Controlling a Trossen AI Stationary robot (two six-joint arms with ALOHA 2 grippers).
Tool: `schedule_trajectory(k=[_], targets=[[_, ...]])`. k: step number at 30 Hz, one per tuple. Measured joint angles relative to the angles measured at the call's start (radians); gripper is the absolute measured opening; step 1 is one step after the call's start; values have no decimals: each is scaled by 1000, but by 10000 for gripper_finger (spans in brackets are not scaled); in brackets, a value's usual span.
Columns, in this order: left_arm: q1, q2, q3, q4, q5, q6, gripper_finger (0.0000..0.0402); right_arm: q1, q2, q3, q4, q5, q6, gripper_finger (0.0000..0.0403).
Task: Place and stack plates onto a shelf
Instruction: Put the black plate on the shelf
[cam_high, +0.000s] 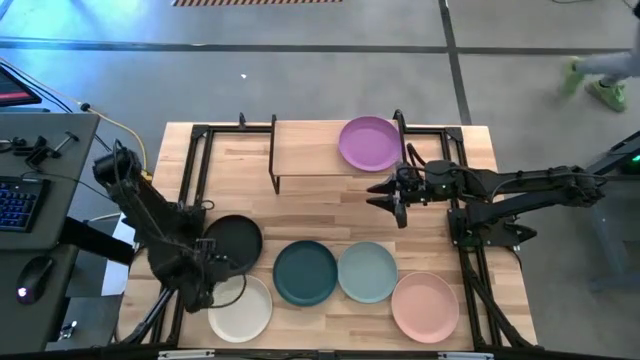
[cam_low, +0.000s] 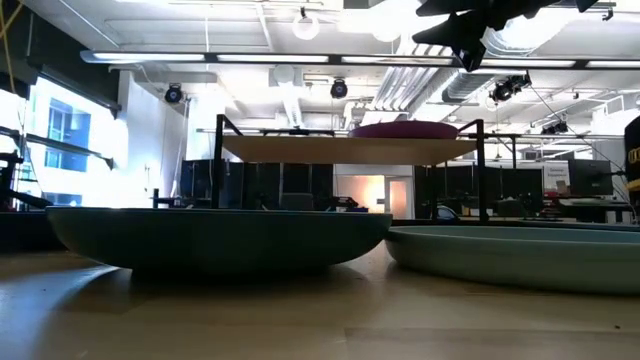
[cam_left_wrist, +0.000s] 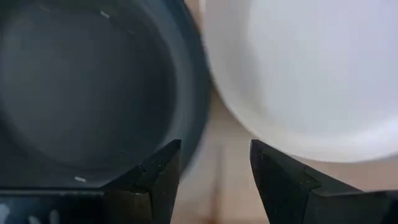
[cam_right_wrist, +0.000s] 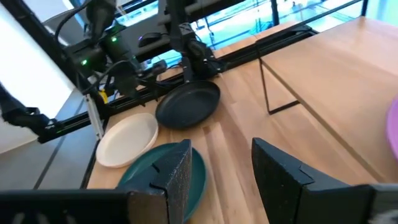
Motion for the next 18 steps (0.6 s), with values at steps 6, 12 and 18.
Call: schedule_trajectory(k=[6, 12, 18], targets=[[-40, 34, -58, 17, -17, 32, 181, 0, 0, 0, -2, 6, 27, 149], [-45, 28, -93, 23, -56, 89, 164, 0, 0, 0, -3, 7, 33, 149], [-44, 30, -139, 60, -52, 103, 127, 0, 0, 0, -3, 7, 33, 149]])
